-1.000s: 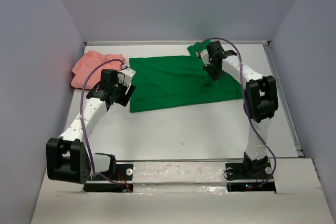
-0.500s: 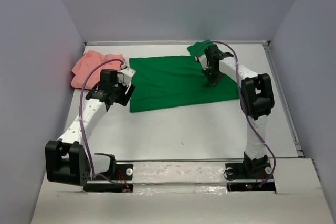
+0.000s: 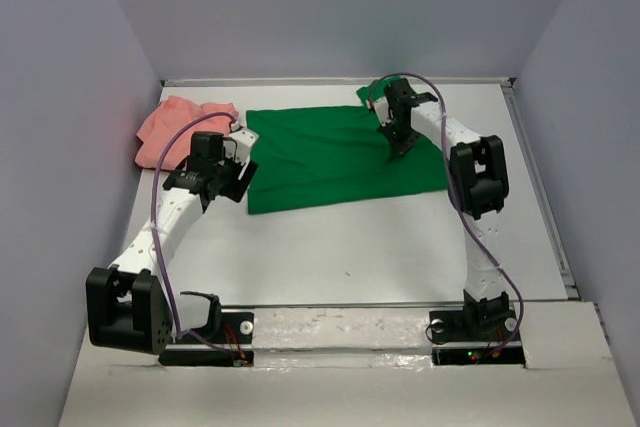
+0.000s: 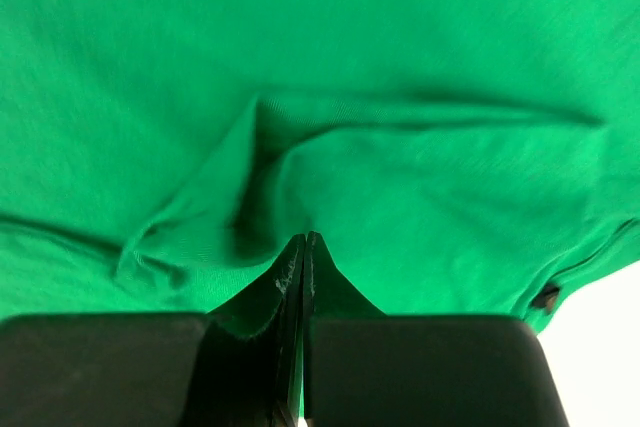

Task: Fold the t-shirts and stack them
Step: Fold the tshirt

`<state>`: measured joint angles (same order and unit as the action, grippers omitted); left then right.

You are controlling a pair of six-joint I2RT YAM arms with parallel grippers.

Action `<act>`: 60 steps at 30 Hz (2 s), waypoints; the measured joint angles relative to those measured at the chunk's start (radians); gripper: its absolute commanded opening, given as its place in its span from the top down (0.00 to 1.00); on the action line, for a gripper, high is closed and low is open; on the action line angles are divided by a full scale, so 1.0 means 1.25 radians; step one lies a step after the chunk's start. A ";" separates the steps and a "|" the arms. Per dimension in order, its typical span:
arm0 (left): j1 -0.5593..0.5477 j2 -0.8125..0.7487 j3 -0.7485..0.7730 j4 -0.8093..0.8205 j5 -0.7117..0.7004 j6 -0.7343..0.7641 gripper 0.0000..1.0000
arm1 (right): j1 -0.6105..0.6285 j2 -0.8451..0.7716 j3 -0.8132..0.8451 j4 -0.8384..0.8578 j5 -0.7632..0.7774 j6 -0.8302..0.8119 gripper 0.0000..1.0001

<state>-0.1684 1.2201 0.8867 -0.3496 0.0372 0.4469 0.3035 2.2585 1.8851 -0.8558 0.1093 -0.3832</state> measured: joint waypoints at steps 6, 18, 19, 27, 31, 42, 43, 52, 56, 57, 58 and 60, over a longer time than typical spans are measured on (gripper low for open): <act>0.000 0.000 0.000 0.000 -0.002 0.000 0.18 | 0.001 0.060 0.136 -0.031 -0.018 0.008 1.00; 0.000 0.000 0.000 0.000 -0.009 0.000 0.17 | 0.026 0.115 0.194 -0.071 -0.064 0.013 1.00; 0.000 0.000 0.000 0.000 -0.009 0.000 0.17 | 0.026 0.115 0.194 -0.071 -0.065 0.013 1.00; 0.000 0.000 0.000 0.000 -0.010 0.000 0.17 | 0.036 0.125 0.208 -0.078 -0.067 0.013 1.00; 0.000 0.000 0.000 0.000 -0.010 0.000 0.17 | 0.038 0.137 0.224 -0.082 -0.067 0.013 1.00; 0.000 -0.001 0.000 0.000 -0.013 0.000 0.15 | 0.057 0.113 0.183 -0.060 -0.023 -0.018 0.99; 0.000 -0.001 0.000 0.000 -0.014 0.001 0.15 | 0.057 0.101 0.166 -0.056 -0.017 -0.026 0.92; 0.000 -0.012 0.059 -0.012 -0.015 0.018 0.12 | 0.045 -0.186 0.117 -0.002 0.127 -0.076 0.37; 0.000 0.009 0.115 0.008 -0.004 0.028 0.07 | 0.004 -0.257 0.121 0.053 0.137 -0.051 0.37; 0.000 0.025 0.134 0.016 0.004 0.028 0.07 | -0.014 -0.256 0.125 0.063 0.134 -0.042 0.37; 0.000 0.046 0.156 0.027 0.013 0.028 0.07 | -0.034 -0.246 0.131 0.068 0.129 -0.029 0.37; 0.000 0.106 0.211 0.034 0.036 0.018 0.09 | -0.068 -0.209 0.147 0.068 0.115 -0.006 0.38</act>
<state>-0.1680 1.3529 1.1503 -0.3069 0.0826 0.4694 0.2188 1.9976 2.0693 -0.7704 0.2531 -0.3904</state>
